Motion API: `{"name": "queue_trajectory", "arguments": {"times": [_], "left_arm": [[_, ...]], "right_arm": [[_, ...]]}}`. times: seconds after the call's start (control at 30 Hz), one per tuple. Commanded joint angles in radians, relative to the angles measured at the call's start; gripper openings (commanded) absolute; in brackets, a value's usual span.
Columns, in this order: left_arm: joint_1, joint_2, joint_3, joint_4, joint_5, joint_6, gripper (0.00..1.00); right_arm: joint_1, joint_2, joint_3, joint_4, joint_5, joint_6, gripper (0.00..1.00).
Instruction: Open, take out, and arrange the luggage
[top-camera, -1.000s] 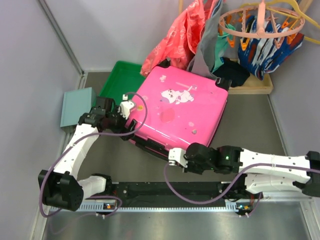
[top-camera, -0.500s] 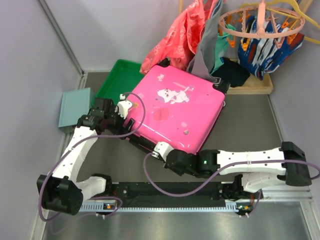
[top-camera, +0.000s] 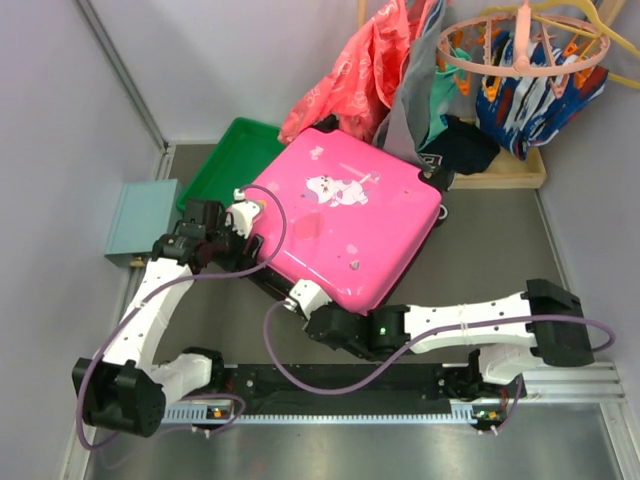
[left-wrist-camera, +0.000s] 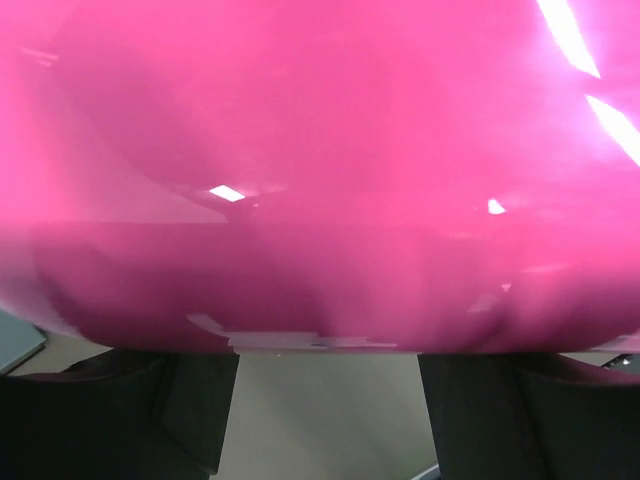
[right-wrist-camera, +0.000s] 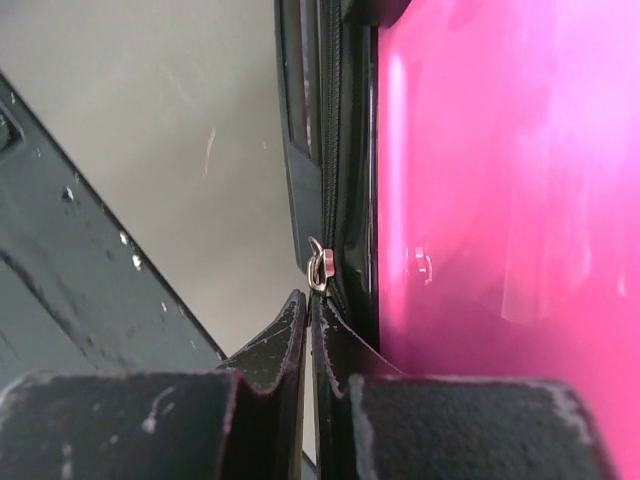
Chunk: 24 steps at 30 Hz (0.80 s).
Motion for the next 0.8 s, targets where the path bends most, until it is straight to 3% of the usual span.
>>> {"name": "queue_trajectory", "arguments": {"times": [0.0,0.27,0.37,0.5,0.77], "left_arm": [[-0.061,-0.003,-0.010,0.375,0.410,-0.018,0.72],[-0.061,-0.032,-0.054,0.359,0.563,-0.011,0.79],[-0.061,-0.033,-0.066,0.347,0.574,0.008,0.80],[-0.061,-0.049,-0.068,0.307,0.622,0.048,0.80],[-0.061,-0.079,-0.073,0.246,0.616,0.092,0.79]], "right_arm": [[-0.038,0.104,0.136,0.457,0.056,0.028,0.00],[-0.067,0.189,0.220,0.496,0.134,0.081,0.00],[-0.068,0.196,0.248,0.461,0.115,0.067,0.06],[-0.065,0.151,0.249,0.441,0.019,0.045,0.23],[-0.067,-0.017,0.166,0.249,0.030,0.105,0.27]]}}
